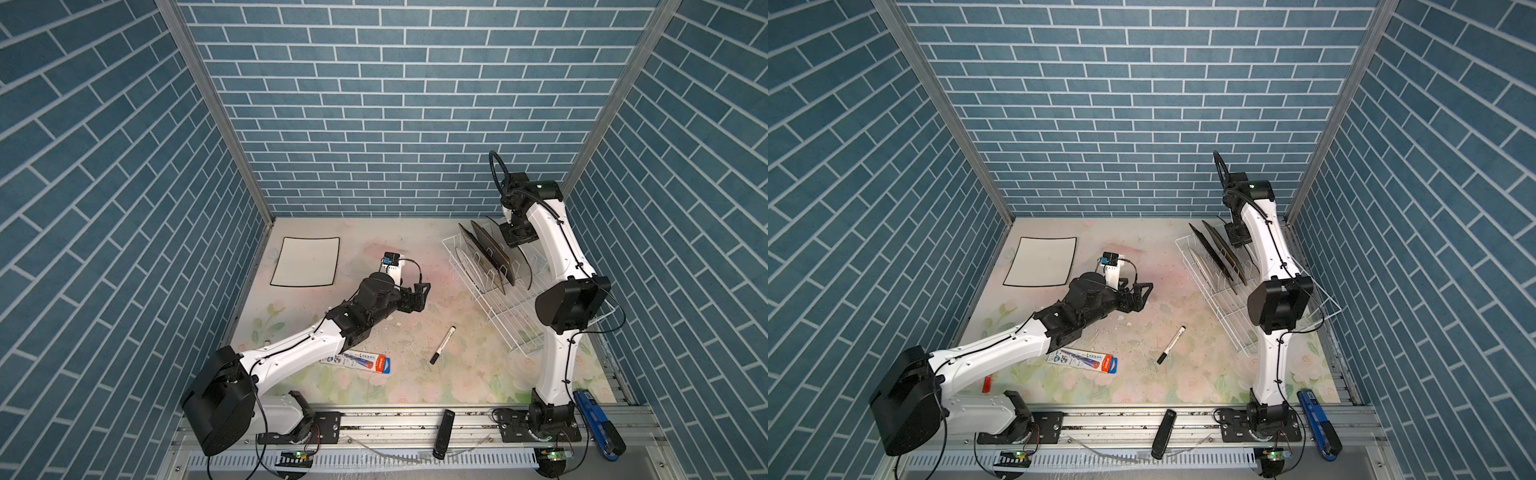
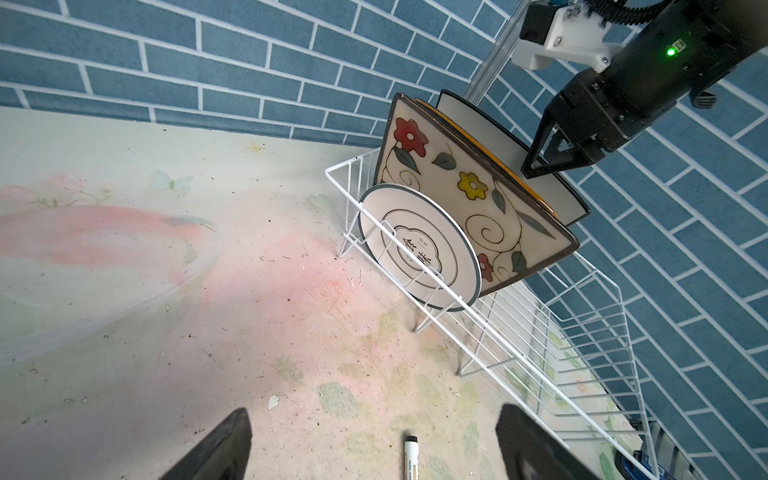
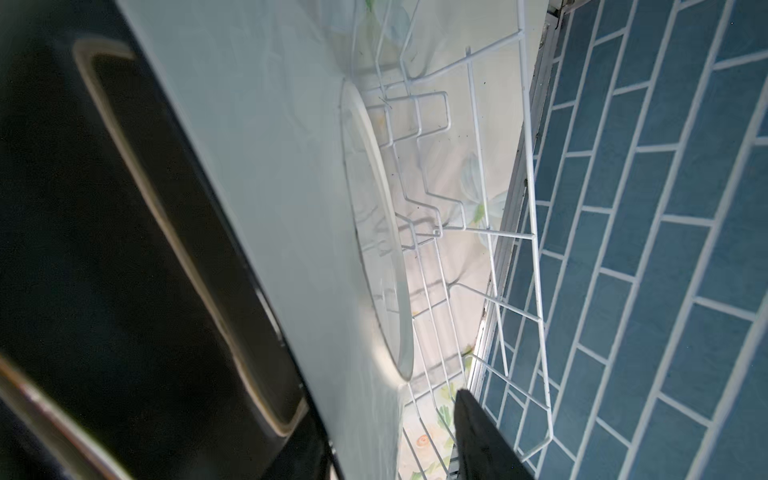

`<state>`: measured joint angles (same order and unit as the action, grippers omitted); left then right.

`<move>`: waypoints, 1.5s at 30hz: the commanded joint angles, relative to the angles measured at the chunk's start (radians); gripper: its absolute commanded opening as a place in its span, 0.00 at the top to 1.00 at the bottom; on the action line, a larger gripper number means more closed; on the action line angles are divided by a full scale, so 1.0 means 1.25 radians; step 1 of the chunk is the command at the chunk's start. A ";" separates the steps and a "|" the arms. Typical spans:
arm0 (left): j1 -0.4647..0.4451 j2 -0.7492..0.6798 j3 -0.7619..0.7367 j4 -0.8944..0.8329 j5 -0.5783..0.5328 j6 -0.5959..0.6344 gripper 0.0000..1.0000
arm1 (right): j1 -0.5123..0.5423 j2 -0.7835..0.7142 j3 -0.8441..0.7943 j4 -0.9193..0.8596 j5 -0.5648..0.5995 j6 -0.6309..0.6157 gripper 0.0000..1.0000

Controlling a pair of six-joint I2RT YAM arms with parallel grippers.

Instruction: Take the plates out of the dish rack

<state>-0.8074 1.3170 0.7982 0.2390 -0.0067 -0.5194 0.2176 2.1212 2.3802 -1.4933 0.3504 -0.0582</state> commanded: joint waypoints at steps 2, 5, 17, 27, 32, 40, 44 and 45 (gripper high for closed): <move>-0.012 0.021 0.021 0.029 -0.004 -0.015 0.07 | -0.002 0.022 -0.017 0.024 -0.014 -0.039 0.53; -0.012 0.032 0.020 0.040 0.001 -0.022 0.07 | -0.005 0.032 -0.028 0.043 -0.017 -0.052 0.54; -0.023 0.060 0.040 0.049 0.032 -0.047 0.08 | -0.012 0.076 -0.048 0.056 -0.016 -0.070 0.63; -0.025 0.052 0.029 0.043 0.016 -0.049 0.09 | -0.011 0.080 -0.058 0.060 -0.008 -0.070 0.69; -0.027 0.052 0.029 0.044 0.018 -0.051 0.09 | -0.011 0.079 -0.063 0.061 -0.006 -0.068 0.74; -0.027 0.050 0.029 0.041 0.021 -0.051 0.09 | -0.010 0.074 -0.063 0.058 -0.007 -0.064 0.79; -0.027 0.050 0.030 0.039 0.022 -0.052 0.09 | -0.011 0.070 -0.063 0.056 -0.008 -0.062 0.81; -0.027 0.050 0.029 0.038 0.023 -0.052 0.09 | -0.010 0.069 -0.062 0.055 -0.006 -0.061 0.82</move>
<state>-0.8318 1.3769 0.8280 0.2867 0.0227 -0.5804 0.1997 2.2093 2.3268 -1.3556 0.4118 -0.1284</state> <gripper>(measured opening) 0.905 0.211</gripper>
